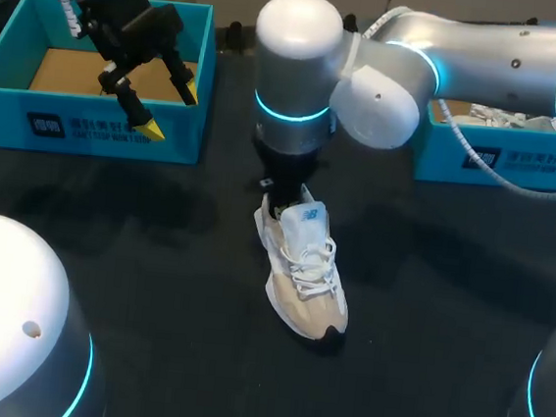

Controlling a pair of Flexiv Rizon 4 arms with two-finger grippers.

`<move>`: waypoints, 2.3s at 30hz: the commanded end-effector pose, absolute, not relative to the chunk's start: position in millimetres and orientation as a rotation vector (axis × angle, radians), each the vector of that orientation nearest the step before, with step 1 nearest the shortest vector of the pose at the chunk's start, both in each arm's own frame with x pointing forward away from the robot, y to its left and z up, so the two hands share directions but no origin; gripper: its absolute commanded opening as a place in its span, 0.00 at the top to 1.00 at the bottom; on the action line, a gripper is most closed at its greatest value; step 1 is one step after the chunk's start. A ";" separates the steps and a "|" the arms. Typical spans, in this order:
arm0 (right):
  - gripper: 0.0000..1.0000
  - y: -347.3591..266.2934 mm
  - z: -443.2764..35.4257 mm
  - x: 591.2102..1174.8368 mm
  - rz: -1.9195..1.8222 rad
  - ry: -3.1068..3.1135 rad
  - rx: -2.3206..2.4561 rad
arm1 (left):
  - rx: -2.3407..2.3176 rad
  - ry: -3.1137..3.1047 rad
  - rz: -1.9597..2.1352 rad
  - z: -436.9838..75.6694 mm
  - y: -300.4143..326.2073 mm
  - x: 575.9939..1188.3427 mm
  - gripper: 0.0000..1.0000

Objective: Take the shoe out of the shoebox, open the shoe tongue, remove and reinsert the insole, then place the shoe into the shoebox

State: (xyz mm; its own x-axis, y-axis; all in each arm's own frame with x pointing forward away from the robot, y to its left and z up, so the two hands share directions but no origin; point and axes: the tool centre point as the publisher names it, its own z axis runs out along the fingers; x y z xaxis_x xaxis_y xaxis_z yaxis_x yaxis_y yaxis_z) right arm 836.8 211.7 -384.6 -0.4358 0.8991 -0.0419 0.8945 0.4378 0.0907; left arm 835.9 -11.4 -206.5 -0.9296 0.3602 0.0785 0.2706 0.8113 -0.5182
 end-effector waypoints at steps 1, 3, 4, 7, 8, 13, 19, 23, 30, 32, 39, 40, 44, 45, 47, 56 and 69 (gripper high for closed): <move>1.00 210.0 -401.9 843.0 0.093 2.628 1.634 | -0.496 -2.826 0.765 -206.3 -10.8 834.8 0.00; 1.00 210.5 -405.8 842.3 0.074 2.646 1.640 | -0.496 -2.826 0.765 -206.3 -10.8 834.8 0.00; 1.00 210.6 -407.0 842.0 0.074 2.652 1.641 | -0.496 -2.826 0.765 -206.3 -10.8 834.8 0.00; 1.00 208.9 -409.2 838.7 0.062 2.664 1.647 | -0.496 -2.826 0.765 -206.3 -10.8 834.8 0.00; 1.00 207.8 -407.3 836.5 0.053 2.664 1.652 | -0.496 -2.826 0.765 -206.3 -10.8 834.8 0.00; 1.00 204.5 -390.3 830.0 0.019 2.659 1.658 | -0.496 -2.826 0.765 -206.3 -10.8 834.8 0.00; 1.00 199.3 -371.1 820.8 -0.075 2.716 1.662 | -0.496 -2.826 0.765 -206.3 -10.8 834.8 0.00; 1.00 191.4 -373.7 813.6 -0.113 2.735 1.683 | -0.496 -2.826 0.765 -206.3 -10.8 834.8 0.00; 1.00 185.5 -400.1 809.6 -0.134 2.776 1.729 | -0.496 -2.826 0.765 -206.3 -10.8 834.8 0.00; 1.00 185.9 -404.8 809.4 -0.149 2.791 1.733 | -0.496 -2.826 0.765 -206.3 -10.8 834.8 0.00; 1.00 189.5 -386.7 806.2 -0.178 2.804 1.721 | -0.496 -2.826 0.765 -206.3 -10.8 834.8 0.00; 1.00 189.8 -382.2 805.8 -0.178 2.804 1.719 | -0.496 -2.826 0.765 -206.3 -10.8 834.8 0.00; 1.00 192.0 -365.0 801.4 -0.241 2.856 1.708 | -0.496 -2.826 0.765 -206.3 -10.8 834.8 0.00; 1.00 191.9 -361.9 799.9 -0.259 2.862 1.701 | -0.496 -2.826 0.765 -206.3 -10.8 834.8 0.00; 1.00 190.0 -357.4 796.7 -0.301 2.892 1.707 | -0.496 -2.826 0.765 -206.3 -10.8 834.8 0.00; 1.00 185.6 -339.8 778.3 -0.454 2.954 1.743 | -0.496 -2.826 0.765 -206.3 -10.8 834.8 0.00; 0.00 180.7 -343.0 774.2 -0.492 2.955 1.773 | -0.496 -2.826 0.765 -206.3 -10.8 834.8 0.00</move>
